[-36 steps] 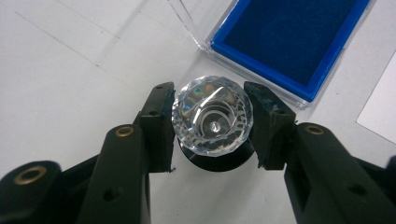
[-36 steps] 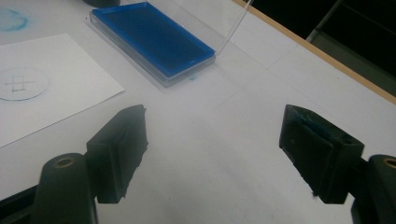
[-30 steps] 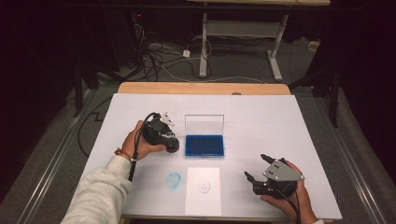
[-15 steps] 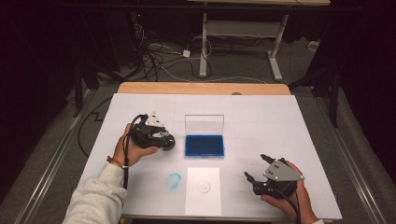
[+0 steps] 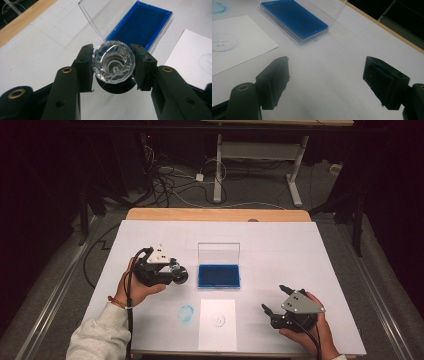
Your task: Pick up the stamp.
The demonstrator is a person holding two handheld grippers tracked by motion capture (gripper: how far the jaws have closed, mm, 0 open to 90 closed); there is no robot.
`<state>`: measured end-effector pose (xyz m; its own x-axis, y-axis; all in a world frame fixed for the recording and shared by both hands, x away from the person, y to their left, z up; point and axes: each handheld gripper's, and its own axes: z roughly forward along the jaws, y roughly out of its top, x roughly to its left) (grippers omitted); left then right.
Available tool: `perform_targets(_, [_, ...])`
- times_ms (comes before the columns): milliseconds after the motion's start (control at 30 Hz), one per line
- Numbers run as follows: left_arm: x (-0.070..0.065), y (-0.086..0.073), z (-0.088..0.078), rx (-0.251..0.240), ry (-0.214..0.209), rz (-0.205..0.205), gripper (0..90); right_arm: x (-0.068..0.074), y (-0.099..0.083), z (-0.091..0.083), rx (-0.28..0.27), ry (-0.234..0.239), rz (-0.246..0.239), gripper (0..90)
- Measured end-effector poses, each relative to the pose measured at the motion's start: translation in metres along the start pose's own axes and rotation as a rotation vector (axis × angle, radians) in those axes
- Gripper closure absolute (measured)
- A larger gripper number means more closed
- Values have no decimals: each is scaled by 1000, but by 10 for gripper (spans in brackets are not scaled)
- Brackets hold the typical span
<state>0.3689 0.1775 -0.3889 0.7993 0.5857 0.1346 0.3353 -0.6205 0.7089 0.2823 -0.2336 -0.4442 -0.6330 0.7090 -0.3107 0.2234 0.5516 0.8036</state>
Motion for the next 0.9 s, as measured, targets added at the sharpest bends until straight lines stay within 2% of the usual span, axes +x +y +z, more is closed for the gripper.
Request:
perform_targets(133, [-4,2,-4,-18,-9,8,550,-2,1,-4,-41,-16,7,222])
perform_targets(200, [-8,5,-8,-46,-10,18,550,-3,2,-5,-55,-18,15,214])
perform_targets(367, [-13,7,-13,-83,-22,23,550,-3,3,-4,-61,-17,15,196])
perform_targets(500, [-20,10,-14,-92,-36,37,549,-4,4,-3,-79,-13,20,194])
perform_targets(700, [-30,14,-18,-106,-34,67,549,-3,6,1,-78,-4,11,198])
perform_targets(900, [-37,14,-19,-119,-65,69,550,-3,7,4,-75,-1,6,202])
